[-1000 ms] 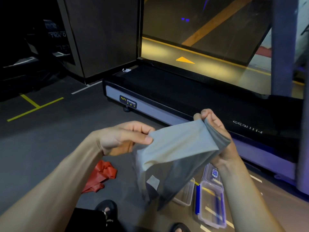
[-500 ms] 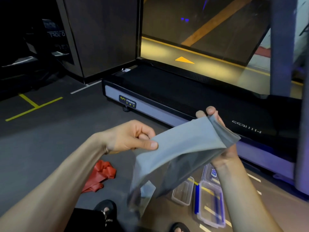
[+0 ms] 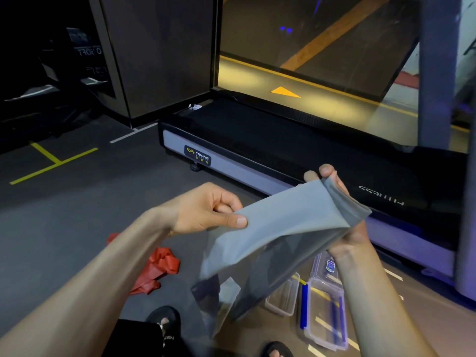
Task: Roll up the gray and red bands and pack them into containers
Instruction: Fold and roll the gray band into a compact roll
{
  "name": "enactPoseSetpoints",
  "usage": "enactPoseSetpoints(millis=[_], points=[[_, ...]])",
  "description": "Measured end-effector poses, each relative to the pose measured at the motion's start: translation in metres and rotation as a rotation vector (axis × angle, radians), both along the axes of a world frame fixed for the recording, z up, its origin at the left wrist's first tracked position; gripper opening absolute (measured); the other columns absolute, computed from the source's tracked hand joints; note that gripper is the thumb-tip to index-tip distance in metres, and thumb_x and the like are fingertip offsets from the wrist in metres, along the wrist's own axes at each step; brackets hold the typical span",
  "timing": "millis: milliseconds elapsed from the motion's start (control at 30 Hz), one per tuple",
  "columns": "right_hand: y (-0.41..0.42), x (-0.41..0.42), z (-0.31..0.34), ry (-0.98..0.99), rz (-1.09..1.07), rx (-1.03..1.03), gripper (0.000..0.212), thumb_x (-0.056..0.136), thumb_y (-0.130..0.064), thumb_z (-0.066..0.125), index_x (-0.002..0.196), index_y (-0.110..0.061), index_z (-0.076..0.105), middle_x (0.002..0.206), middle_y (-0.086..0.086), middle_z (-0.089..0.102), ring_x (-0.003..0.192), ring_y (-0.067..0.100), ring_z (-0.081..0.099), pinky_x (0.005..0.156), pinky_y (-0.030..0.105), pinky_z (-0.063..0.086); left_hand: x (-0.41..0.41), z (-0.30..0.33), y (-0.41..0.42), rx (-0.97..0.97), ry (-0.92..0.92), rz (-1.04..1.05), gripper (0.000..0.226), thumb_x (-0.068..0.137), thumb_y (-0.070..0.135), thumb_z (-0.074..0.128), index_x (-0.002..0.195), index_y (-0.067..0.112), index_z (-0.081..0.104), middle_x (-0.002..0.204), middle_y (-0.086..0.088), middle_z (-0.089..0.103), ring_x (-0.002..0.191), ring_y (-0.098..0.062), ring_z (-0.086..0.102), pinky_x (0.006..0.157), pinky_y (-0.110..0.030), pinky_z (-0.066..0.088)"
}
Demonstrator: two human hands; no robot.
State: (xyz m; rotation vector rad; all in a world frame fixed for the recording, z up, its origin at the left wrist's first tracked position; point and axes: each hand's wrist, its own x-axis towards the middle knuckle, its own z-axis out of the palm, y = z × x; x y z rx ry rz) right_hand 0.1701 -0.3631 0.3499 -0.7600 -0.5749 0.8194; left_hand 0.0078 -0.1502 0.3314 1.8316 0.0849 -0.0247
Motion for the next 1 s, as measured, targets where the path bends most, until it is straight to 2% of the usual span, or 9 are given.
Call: enactPoseSetpoints(millis=[167, 267, 333, 467, 600, 733, 800, 867, 1000], points=[[-0.002, 0.002, 0.000, -0.017, 0.028, 0.012, 0.026, 0.075, -0.038, 0.088, 0.082, -0.025, 0.067, 0.079, -0.007, 0.059, 0.071, 0.010, 0.054, 0.066, 0.022, 0.052, -0.002, 0.002, -0.001, -0.032, 0.004, -0.013, 0.032, 0.087, 0.046, 0.077, 0.092, 0.015, 0.076, 0.064, -0.016, 0.039, 0.063, -0.038, 0.021, 0.059, -0.044, 0.017], [-0.003, 0.002, 0.002, -0.051, 0.040, -0.002, 0.026, 0.076, -0.038, 0.087, 0.083, -0.024, 0.066, 0.079, -0.006, 0.058, 0.068, 0.010, 0.055, 0.064, 0.023, 0.054, -0.003, 0.005, -0.001, -0.051, 0.015, -0.033, 0.046, 0.082, 0.058, 0.077, 0.100, 0.015, 0.078, 0.073, -0.018, 0.054, 0.067, -0.033, 0.033, 0.064, -0.044, 0.023], [-0.005, 0.005, 0.001, -0.068, 0.025, -0.025, 0.028, 0.076, -0.037, 0.088, 0.083, -0.022, 0.065, 0.079, -0.005, 0.057, 0.067, 0.010, 0.055, 0.063, 0.023, 0.053, -0.005, 0.009, 0.000, -0.079, -0.022, -0.074, 0.037, 0.082, 0.054, 0.078, 0.093, 0.019, 0.078, 0.070, -0.012, 0.057, 0.061, -0.027, 0.039, 0.059, -0.036, 0.030], [-0.005, 0.007, -0.010, -0.216, -0.029, -0.157, 0.015, 0.090, -0.028, 0.074, 0.086, -0.020, 0.063, 0.081, 0.000, 0.057, 0.066, 0.011, 0.056, 0.060, 0.022, 0.048, -0.013, 0.016, 0.003, -0.450, -0.100, -0.164, 0.028, 0.083, 0.041, 0.081, 0.085, 0.016, 0.069, 0.078, -0.001, 0.064, 0.067, -0.009, 0.059, 0.062, -0.019, 0.046], [0.007, -0.004, -0.024, -0.335, 0.012, -0.295, 0.036, 0.072, -0.049, 0.089, 0.086, -0.023, 0.069, 0.080, 0.009, 0.049, 0.069, 0.017, 0.040, 0.061, 0.030, 0.032, -0.012, 0.017, -0.004, -0.650, -0.225, -0.177, 0.029, 0.084, 0.037, 0.081, 0.090, 0.011, 0.069, 0.080, -0.002, 0.068, 0.069, -0.010, 0.066, 0.065, -0.021, 0.052], [0.020, -0.016, -0.029, -0.217, 0.069, -0.194, 0.030, 0.077, -0.042, 0.087, 0.087, -0.020, 0.069, 0.103, 0.009, 0.065, 0.095, 0.023, 0.061, 0.087, 0.034, 0.050, -0.008, 0.021, -0.011, -0.849, -0.281, -0.284, 0.026, 0.096, 0.022, 0.067, 0.108, -0.001, 0.065, 0.094, -0.009, 0.074, 0.082, -0.017, 0.074, 0.074, -0.026, 0.058], [0.024, -0.019, -0.028, -0.119, 0.120, -0.067, 0.020, 0.086, -0.030, 0.080, 0.089, -0.016, 0.066, 0.115, 0.011, 0.067, 0.121, 0.030, 0.062, 0.104, 0.045, 0.052, -0.007, 0.021, -0.013, -0.829, -0.271, -0.268, 0.023, 0.096, 0.023, 0.067, 0.106, 0.002, 0.068, 0.095, -0.009, 0.075, 0.084, -0.016, 0.074, 0.077, -0.026, 0.058], [0.030, -0.023, -0.024, -0.059, 0.165, 0.018, 0.019, 0.090, -0.025, 0.077, 0.091, -0.013, 0.063, 0.115, 0.014, 0.066, 0.130, 0.036, 0.057, 0.111, 0.057, 0.045, -0.008, 0.019, -0.013, -0.736, -0.240, -0.187, 0.022, 0.090, 0.029, 0.074, 0.099, 0.009, 0.073, 0.090, -0.004, 0.074, 0.080, -0.013, 0.072, 0.075, -0.024, 0.057], [0.036, -0.035, -0.013, -0.026, 0.228, 0.100, 0.019, 0.092, -0.024, 0.073, 0.094, -0.011, 0.060, 0.117, 0.016, 0.066, 0.128, 0.035, 0.060, 0.108, 0.053, 0.049, -0.007, 0.015, -0.009, -0.542, -0.179, -0.182, 0.025, 0.093, 0.032, 0.069, 0.105, 0.011, 0.075, 0.107, -0.008, 0.073, 0.098, -0.018, 0.069, 0.089, -0.028, 0.053]])
